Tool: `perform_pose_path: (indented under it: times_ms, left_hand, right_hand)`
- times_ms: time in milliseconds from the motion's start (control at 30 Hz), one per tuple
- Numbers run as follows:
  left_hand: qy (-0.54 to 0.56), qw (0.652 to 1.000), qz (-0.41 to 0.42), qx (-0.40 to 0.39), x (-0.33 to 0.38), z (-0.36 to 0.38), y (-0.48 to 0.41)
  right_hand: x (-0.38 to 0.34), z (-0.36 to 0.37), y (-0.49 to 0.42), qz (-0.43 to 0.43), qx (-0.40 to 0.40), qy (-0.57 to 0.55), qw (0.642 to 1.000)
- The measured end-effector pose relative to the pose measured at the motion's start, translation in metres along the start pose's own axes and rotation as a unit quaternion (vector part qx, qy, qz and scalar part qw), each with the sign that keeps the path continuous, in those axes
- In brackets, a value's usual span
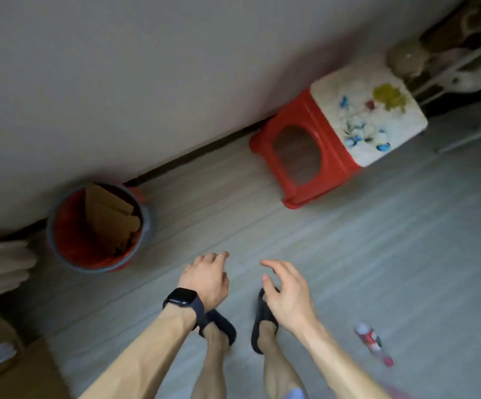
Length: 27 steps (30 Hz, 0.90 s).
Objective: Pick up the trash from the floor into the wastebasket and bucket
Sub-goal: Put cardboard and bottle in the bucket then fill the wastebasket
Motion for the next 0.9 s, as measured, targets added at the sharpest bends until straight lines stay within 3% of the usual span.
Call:
perform_pose_path:
  times_ms: [100, 200, 367, 500, 667, 900]
  left_hand:
    - [-0.055, 0.995, 0.053, -0.062, 0.07, 0.046, -0.001]
    - [-0.105, 0.985, 0.098, -0.093, 0.135, 0.089, 0.004]
    - [-0.16, 0.971, 0.13, -0.118, 0.238, 0.172, 0.006]
    - [-0.176, 0.97, 0.114, -0.124, 0.296, 0.27, -0.027]
    - [-0.166, 0.975, 0.058, -0.133, 0.331, 0.433, -0.13]
    - [-0.242, 0.958, 0.04, -0.148, 0.306, 0.591, -0.24]
  right_hand:
    - [0.082, -0.031, 0.054, 0.071, 0.064, -0.012, 0.995]
    - [0.159, -0.058, 0.105, 0.151, 0.069, -0.019, 0.986]
    - [0.301, -0.096, 0.18, 0.266, 0.046, -0.023, 0.963]
    - [0.436, -0.095, 0.206, 0.31, 0.012, -0.026, 0.95]
    - [0.631, -0.065, 0.176, 0.336, -0.023, 0.004, 0.942]
    - [0.803, 0.004, 0.12, 0.356, -0.034, 0.044, 0.933]
Point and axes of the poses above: each hand's wrist, its own y-axis away from the middle knuckle, its own z-axis out of the palm, x = y × z, the point moved 3 cm from there along -y, towards the middle knuckle, and after that the axes turned 4 degrees about -x, right-handed, at the moved point
